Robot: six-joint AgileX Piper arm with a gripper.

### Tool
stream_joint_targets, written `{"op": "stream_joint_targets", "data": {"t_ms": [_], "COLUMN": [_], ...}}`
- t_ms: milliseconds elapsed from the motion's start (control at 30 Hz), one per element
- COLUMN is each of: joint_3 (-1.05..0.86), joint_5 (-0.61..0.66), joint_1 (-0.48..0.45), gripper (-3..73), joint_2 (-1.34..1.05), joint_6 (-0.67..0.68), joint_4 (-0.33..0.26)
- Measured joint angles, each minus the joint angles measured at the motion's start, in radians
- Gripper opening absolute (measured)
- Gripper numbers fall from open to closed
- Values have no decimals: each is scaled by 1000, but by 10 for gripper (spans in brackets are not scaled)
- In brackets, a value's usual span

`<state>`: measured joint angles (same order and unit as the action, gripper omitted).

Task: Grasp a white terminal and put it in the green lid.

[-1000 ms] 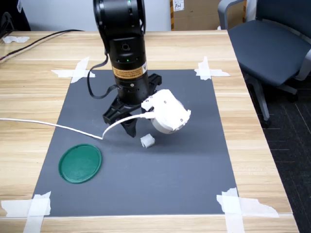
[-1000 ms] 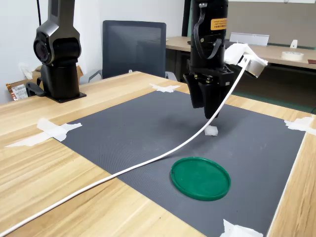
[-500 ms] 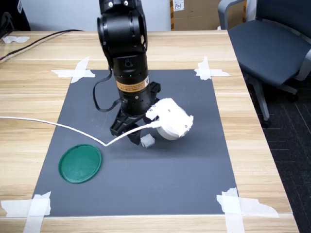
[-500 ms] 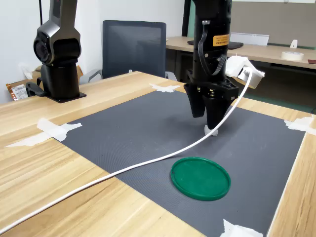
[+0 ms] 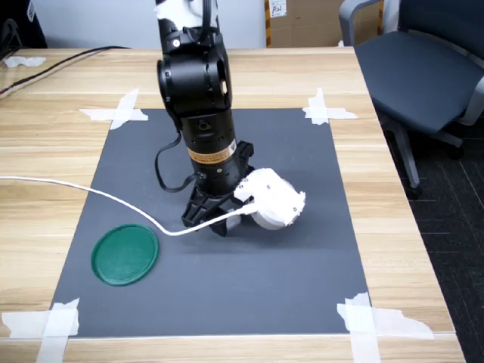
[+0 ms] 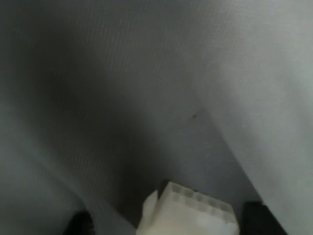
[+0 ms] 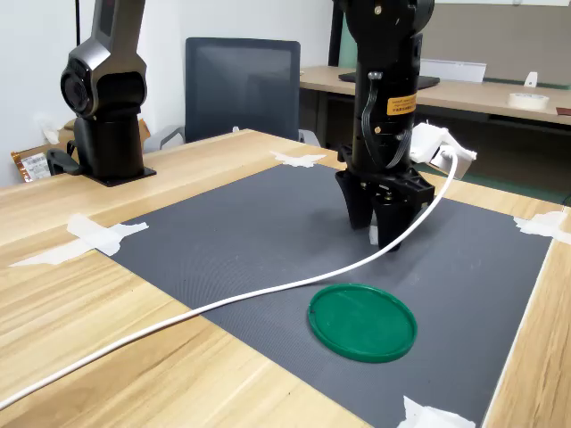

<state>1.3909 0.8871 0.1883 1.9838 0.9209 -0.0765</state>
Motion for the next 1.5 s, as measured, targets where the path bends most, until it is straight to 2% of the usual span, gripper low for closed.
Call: {"op": "stream_joint_targets", "data": {"t_ms": [67,133,300,633,767,900,1067,1333,1500], "joint_3": [0,1,2,2,2,2,2,0,0], "joint_5": [0,-1,-5,-53,-53,-45,4,33,41], "joint_1": [0,0,0,-3,-33,-125,-269,-447,-485], "gripper": [569,518,319,320,320,320,320,320,320], "joint_2": [1,1,2,-74,-141,-200,-243,-243,-225], "joint_6": [0,0,-1,-11,-25,-11,69,96,96], "joint_4": [0,-1,-5,-28,-56,-107,-155,-155,-139]}}
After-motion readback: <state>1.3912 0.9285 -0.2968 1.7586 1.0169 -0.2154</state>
